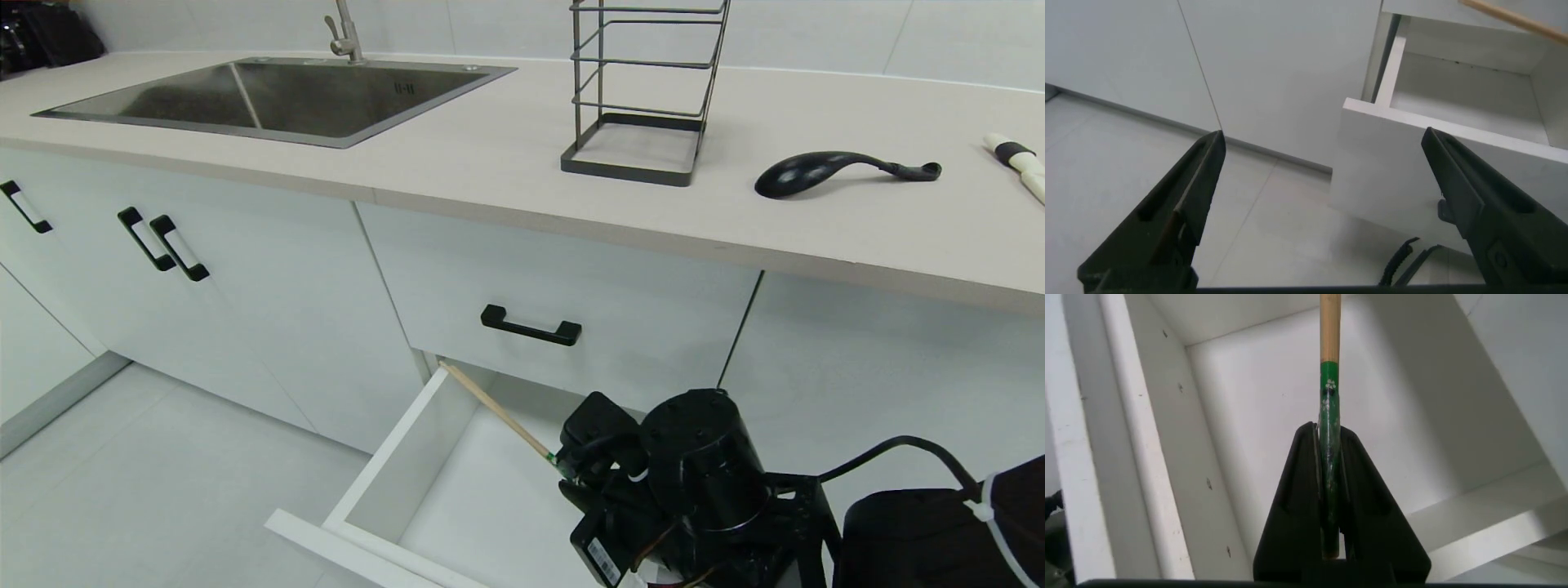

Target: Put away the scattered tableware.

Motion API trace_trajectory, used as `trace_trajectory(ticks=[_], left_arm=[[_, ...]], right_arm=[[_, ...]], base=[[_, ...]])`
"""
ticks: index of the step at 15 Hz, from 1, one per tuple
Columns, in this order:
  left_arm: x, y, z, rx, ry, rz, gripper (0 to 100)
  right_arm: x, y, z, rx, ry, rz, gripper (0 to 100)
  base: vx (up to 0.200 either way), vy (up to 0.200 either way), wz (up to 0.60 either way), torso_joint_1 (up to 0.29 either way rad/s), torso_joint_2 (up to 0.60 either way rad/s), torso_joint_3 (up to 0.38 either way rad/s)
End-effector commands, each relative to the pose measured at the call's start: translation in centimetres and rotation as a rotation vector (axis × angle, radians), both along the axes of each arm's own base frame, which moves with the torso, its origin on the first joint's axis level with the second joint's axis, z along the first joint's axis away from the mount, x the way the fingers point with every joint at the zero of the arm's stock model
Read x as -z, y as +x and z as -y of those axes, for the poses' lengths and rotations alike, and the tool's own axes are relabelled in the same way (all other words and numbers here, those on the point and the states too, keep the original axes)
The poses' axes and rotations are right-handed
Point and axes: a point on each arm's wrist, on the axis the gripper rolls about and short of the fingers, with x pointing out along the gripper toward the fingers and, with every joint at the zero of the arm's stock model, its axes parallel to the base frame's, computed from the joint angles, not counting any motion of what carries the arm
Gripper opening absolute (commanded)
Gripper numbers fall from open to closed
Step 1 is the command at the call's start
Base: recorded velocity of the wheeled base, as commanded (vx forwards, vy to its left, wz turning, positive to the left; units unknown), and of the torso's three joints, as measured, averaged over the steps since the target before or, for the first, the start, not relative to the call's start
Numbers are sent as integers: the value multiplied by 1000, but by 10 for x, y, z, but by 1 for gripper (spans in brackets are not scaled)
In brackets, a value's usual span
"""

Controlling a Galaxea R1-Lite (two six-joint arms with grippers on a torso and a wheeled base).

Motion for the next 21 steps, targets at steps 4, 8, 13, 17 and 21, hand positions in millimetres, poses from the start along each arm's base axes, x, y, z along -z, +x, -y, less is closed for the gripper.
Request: trace_trajectory(ticks=[4, 8, 13, 17, 21], left_arm=[[0, 0, 0, -1, 1, 0, 100], [0, 0, 0, -1, 1, 0, 100], [0, 0, 0, -1, 1, 0, 100], [0, 0, 0, -1, -1, 0, 100], [0, 0, 0, -1, 1, 0, 100]], right_arm=[[16, 4, -7, 7, -35, -25, 0], [30, 3, -4, 13, -66, -59, 0], [49, 8, -9, 21, -108, -83, 0], [58, 20, -18, 35, -112, -85, 0], [63, 36, -32, 34, -118, -48, 0]], base=[[0, 0, 0, 0, 0, 0], [0, 0, 0, 0, 0, 0], [0, 0, 0, 0, 0, 0], [0, 0, 0, 0, 0, 0], [0, 0, 0, 0, 0, 0]])
